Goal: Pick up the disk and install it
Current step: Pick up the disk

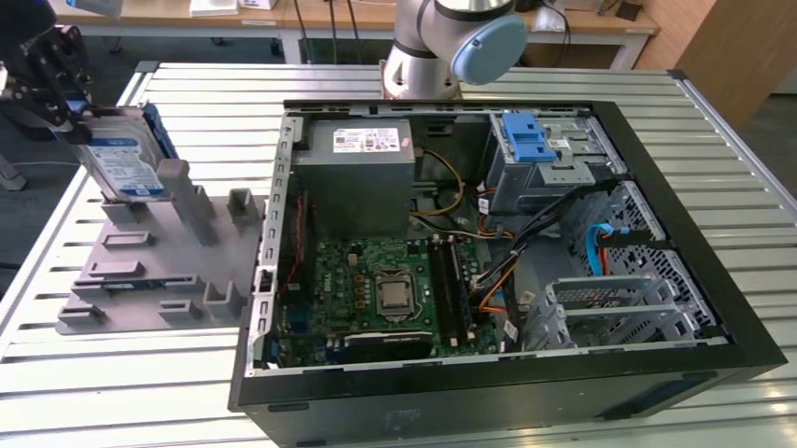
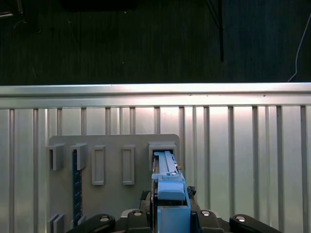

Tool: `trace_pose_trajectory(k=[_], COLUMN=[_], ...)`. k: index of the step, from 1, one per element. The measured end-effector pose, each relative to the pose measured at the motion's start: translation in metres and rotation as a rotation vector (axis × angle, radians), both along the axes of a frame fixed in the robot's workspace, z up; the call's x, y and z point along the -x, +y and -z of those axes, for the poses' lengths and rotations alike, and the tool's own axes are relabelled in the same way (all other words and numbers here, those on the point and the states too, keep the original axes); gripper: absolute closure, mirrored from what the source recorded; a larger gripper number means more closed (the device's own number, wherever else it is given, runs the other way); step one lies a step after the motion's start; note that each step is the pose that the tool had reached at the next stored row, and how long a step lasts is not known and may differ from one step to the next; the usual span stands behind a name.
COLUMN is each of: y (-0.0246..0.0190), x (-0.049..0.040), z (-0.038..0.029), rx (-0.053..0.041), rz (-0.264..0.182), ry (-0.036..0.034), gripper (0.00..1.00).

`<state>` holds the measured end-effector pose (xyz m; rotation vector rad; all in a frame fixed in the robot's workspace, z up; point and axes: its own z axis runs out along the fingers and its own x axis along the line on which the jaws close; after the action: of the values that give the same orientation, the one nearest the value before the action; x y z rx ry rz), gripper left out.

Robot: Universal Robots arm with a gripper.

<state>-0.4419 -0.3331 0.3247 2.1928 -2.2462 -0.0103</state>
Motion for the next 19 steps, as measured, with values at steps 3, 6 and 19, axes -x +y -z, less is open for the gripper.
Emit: trace_pose_trajectory(k=[3,6,19], y=[0.0000,0.0000,0.0000], x=[0.0000,0.0000,0.0000], z=[-0.0008,-0.0018,-0.0088], rx=[0.0001,0.0000,0.0000], rz=[0.000,0.000,0.000], ry=[0.0001,0.0000,0.0000], gripper=[0.64,0.64,0.64])
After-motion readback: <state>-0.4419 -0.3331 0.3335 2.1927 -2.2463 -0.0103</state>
